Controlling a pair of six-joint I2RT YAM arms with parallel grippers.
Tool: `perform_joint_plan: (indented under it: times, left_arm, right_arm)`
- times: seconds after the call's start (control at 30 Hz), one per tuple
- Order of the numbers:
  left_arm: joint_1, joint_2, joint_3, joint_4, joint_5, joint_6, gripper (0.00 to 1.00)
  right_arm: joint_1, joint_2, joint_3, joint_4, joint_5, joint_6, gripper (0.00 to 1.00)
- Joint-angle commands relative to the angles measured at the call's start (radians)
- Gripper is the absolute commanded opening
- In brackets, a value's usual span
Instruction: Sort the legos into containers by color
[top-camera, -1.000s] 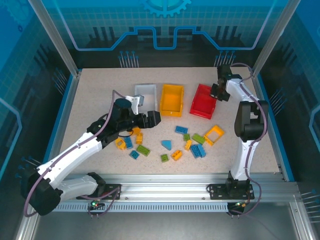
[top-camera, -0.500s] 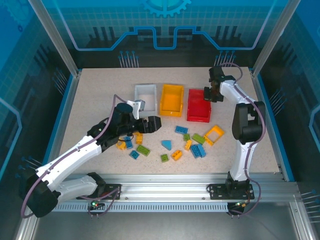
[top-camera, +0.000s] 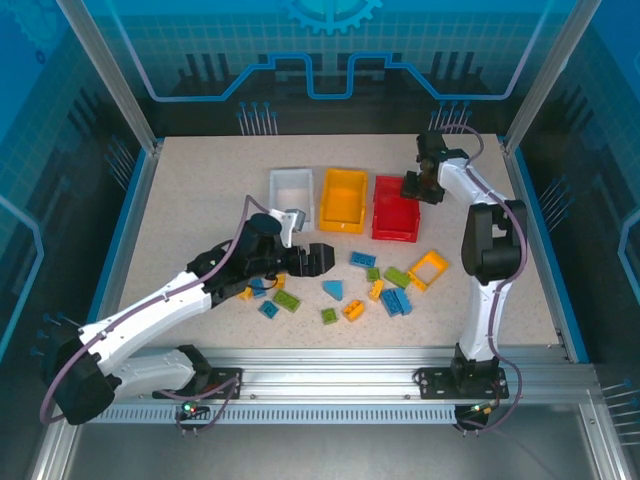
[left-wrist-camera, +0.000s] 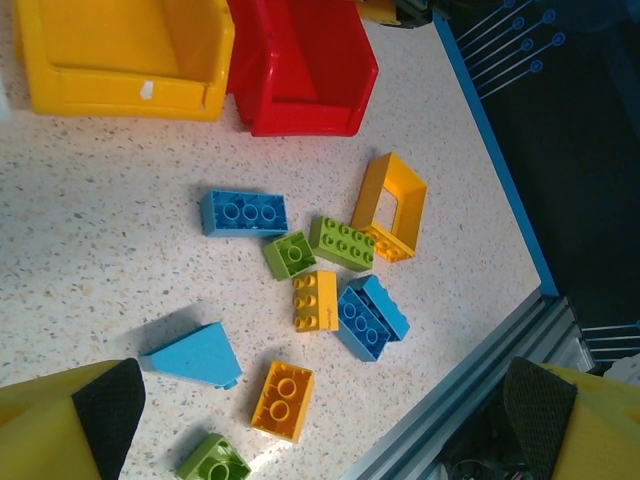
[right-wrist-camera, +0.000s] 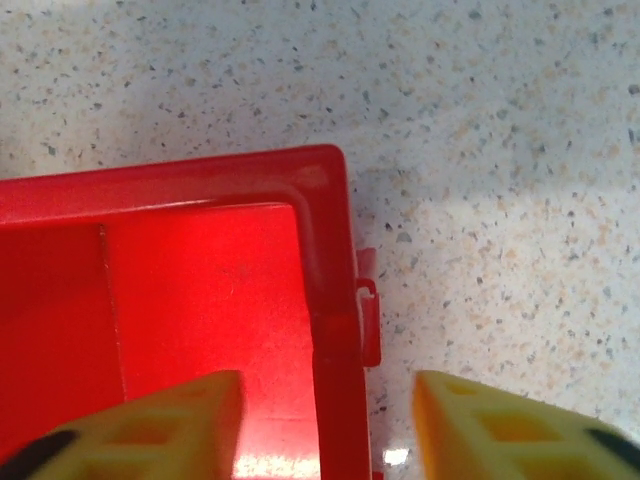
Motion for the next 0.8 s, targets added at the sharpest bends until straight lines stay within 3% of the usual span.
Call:
perform_joint_plan:
  times: [0.0,0.13,0.47,0.6,0.77]
  left_arm:
    - [-0.036,0.016,0.023,0.035,-0.036,-0.007,0.98]
    - [-0.102,0.038,0.027,0.077,-0.067,-0.005,0.98]
    - [-0.363,0.128,0.005,0.250,-0.232,-0.007,0.96]
    - [-0.431,0.154,0.020,0.262,-0.310,-0.003,0.96]
    - [-0.451,0.169,0.028,0.259,-0.362,-0.017,0.95]
  right_arm:
    - [-0.018,-0.143,-0.094,0.029,0.012,0.055,0.59]
    - [-0.060,-0.380,-0.252,0.050,0.046,0.117,0.62]
    - [-0.116,-0.839,-0.846,0.101,-0.038,0.389,0.51]
    - [-0.119,-0.915,-0.994,0.165,-0.065,0.436,0.50]
    - [-0.125,-0.858,-1.054,0.246,-0.122,0.448,0.45]
